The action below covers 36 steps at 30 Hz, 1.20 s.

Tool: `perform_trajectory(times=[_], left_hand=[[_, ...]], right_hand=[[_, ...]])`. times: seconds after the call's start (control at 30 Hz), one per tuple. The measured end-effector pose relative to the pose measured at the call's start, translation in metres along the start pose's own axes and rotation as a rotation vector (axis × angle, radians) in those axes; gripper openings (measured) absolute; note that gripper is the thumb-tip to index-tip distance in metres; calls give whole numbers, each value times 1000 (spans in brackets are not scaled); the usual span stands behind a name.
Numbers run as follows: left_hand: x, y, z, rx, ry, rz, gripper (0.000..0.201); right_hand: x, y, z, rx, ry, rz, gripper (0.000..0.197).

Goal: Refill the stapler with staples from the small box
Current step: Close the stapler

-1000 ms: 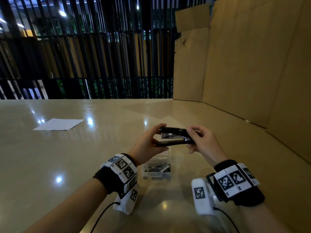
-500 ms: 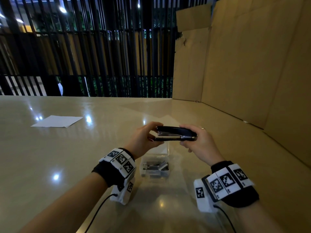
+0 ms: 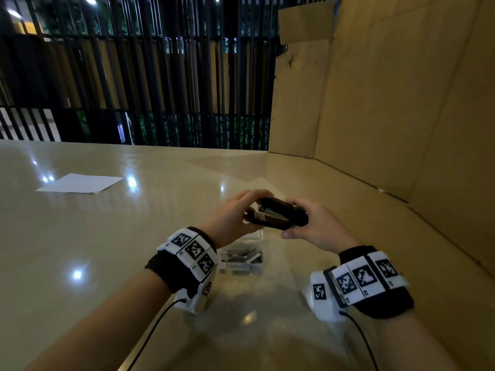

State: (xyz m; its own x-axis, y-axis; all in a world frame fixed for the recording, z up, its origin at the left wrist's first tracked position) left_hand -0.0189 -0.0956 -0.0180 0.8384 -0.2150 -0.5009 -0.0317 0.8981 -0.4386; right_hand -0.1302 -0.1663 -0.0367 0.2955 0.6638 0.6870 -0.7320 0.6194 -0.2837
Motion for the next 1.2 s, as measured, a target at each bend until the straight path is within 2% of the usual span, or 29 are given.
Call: perform_trajectory(times=[0.1,0.17,0.3,0.37,0.6,0.67,0.8,1.0,1.07,1.2], left_hand=[[4,-1,-5,124,22,96,62],[11,0,-4,181,102,173,54],[18,1,13,107,195,183,18],[23,2,16,83,203,200,10],[45,5,12,25,259,249,8],[47,3,6,44,258,251,8],[47,0,-2,62,253,236,19],[42,2,-1,73,269,217,19],[43,3,4,60,278,219,18],[44,4,9,43,291,228,15]], right_hand=[[-8,1,5,34,100,-44,56],[-14,2,7,53,155,-80,55],[-32,5,6,113,302,-183,56],[-40,7,0,147,373,-232,58],[-52,7,-12,233,477,-283,55],[-54,9,-13,266,490,-301,55],[-54,11,-19,331,516,-324,57],[-55,-1,-38,483,668,-321,49],[-59,-4,-41,497,733,-320,51],[-61,-8,-42,462,782,-305,42]])
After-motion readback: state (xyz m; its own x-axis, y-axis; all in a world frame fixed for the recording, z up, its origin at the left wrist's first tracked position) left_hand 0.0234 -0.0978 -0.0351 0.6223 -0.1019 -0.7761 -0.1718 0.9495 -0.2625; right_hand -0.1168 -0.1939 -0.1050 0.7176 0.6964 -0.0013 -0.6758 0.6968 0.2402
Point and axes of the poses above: each hand's wrist, its own y-axis away from the middle knuckle, its own z-axis out of the back of the hand, x = y × z, the point moved 9 cm from there along -y, towards the middle knuckle, and after that the axes turned 5 degrees about z, right-handed, at the moved point
